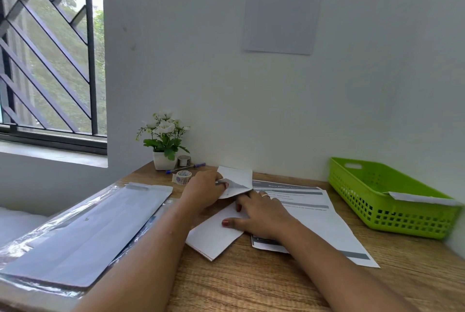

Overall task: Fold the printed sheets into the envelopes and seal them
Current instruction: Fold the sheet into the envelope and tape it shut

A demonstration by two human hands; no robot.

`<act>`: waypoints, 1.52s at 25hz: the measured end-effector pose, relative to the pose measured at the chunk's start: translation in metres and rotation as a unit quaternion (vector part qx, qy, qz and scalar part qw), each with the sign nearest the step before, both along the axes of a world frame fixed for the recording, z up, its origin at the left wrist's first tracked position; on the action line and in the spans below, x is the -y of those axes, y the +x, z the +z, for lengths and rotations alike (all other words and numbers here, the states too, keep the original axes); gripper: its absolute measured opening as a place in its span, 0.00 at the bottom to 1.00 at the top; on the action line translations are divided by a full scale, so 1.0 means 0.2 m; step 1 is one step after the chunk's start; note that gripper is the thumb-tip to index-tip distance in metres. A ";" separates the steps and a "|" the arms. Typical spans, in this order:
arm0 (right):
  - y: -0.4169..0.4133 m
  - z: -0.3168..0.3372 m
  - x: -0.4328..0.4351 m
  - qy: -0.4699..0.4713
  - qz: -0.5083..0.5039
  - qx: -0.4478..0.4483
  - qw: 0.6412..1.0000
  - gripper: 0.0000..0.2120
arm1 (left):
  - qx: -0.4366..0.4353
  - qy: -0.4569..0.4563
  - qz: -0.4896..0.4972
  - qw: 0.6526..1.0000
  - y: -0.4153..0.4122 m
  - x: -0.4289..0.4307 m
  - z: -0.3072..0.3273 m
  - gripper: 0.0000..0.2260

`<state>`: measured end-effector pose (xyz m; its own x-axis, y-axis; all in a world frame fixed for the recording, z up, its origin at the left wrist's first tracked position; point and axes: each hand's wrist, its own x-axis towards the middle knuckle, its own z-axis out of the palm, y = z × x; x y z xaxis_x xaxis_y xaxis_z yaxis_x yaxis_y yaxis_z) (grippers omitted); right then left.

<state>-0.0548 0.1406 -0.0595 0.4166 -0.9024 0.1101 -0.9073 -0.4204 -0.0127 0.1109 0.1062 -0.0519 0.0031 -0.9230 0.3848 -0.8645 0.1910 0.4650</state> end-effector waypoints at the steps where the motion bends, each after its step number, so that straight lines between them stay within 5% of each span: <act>1: 0.00 -0.01 0.01 0.003 -0.006 -0.002 1.000 0.33 | -0.006 0.009 0.002 1.000 0.00 0.00 0.00 0.14; 8: -0.02 -0.01 0.04 0.058 -0.096 0.079 0.991 0.44 | -0.060 0.113 -0.042 0.991 -0.06 0.01 -0.01 0.13; 14: -0.13 0.01 0.08 0.102 -0.106 0.350 0.925 0.25 | -0.115 0.153 -0.035 0.981 -0.07 0.00 0.00 0.14; 19: -0.15 0.01 0.11 0.092 -0.100 0.524 0.841 0.14 | -0.020 0.081 -0.019 0.996 -0.07 0.00 0.01 0.15; 24: -0.22 0.06 0.13 -0.037 -0.116 0.572 0.811 0.15 | 0.061 0.051 -0.004 0.997 -0.05 0.02 -0.01 0.16; 27: -0.25 0.09 0.14 -0.030 -0.131 0.614 0.778 0.14 | 0.104 0.058 0.000 0.993 -0.04 0.04 -0.02 0.17; 38: -0.19 0.08 0.16 0.194 -0.068 0.405 0.891 0.16 | 0.078 0.040 -0.064 0.994 -0.10 0.03 -0.03 0.12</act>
